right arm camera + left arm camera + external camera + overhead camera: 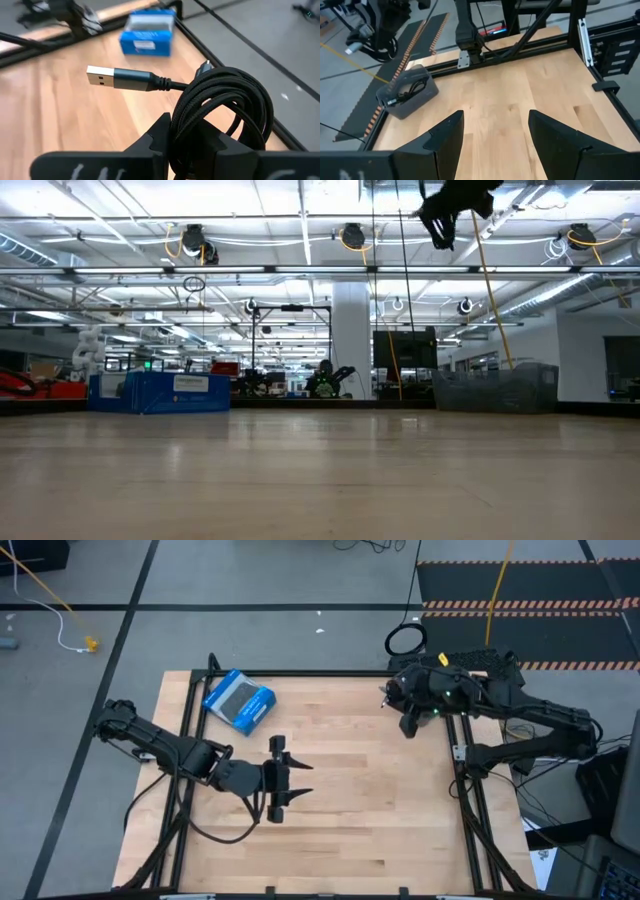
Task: Pick and place USB-C Cables
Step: Put the black charger cable into the bin
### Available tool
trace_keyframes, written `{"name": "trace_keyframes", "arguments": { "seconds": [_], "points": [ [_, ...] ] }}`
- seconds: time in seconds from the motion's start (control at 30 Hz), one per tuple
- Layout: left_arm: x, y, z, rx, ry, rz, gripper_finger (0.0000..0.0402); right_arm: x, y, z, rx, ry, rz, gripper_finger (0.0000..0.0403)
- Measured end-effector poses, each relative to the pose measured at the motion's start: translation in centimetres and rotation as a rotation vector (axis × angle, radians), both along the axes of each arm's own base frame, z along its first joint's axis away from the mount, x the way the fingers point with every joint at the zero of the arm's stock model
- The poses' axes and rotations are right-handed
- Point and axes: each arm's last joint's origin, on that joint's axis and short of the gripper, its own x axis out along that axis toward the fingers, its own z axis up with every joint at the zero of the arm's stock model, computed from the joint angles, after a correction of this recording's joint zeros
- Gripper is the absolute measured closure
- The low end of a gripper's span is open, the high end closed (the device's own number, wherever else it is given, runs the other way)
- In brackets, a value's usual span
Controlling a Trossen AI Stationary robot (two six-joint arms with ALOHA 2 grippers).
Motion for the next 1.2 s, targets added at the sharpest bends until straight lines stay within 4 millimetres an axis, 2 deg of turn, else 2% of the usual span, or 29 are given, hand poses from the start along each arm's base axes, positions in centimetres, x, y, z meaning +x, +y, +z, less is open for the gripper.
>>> {"name": "trace_keyframes", "arguments": {
  "seconds": [0.37, 0.6, 0.93, 1.2],
  "points": [
    [0.1, 0.0, 0.1, 0.003, -0.010, -0.004, 0.0176, -0.8, -1.4, -1.9, 0.062, 0.218, -0.084, 0.0362],
    [0.2, 0.3, 0.1, 0.013, -0.010, 0.002, 0.0176, -0.6, -2.6, -3.5, 0.109, 0.351, -0.140, 0.0362],
    [0.2, 0.3, 0.1, 0.002, -0.012, 0.004, 0.0176, -0.3, -5.3, -8.0, 0.176, 0.528, -0.231, 0.0362],
    [0.2, 0.3, 0.1, -0.009, -0.012, 0.009, 0.0176, -0.6, -8.3, -11.7, 0.206, 0.622, -0.291, 0.0362]
  ]
}}
